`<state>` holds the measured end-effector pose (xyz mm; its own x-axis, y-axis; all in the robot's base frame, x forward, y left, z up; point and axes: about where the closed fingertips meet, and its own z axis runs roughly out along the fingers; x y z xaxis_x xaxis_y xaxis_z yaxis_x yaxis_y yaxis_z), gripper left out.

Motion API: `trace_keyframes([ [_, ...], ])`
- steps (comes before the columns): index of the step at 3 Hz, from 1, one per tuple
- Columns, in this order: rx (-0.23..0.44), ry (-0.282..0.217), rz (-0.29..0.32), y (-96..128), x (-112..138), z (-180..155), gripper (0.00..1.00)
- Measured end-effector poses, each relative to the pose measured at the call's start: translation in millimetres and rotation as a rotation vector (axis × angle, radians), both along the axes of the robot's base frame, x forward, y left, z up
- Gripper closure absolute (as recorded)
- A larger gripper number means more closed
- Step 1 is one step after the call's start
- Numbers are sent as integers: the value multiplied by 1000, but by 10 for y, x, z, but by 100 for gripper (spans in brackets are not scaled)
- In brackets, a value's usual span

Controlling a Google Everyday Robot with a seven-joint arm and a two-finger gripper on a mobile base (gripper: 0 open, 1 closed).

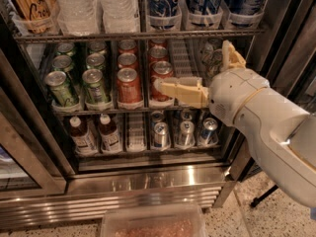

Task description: Pick water bottle from top shelf of fridge

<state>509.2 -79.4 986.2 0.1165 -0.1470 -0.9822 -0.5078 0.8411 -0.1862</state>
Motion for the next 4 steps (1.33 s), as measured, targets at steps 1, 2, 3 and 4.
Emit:
trace_keyframes([
  [1,-4,3,-7,22,2,-20,0],
  [2,25,19,-10,220,-117,31,0],
  [3,58,2,62,750,-298,256,0],
  [4,68,-20,145,1242,-470,420,0],
])
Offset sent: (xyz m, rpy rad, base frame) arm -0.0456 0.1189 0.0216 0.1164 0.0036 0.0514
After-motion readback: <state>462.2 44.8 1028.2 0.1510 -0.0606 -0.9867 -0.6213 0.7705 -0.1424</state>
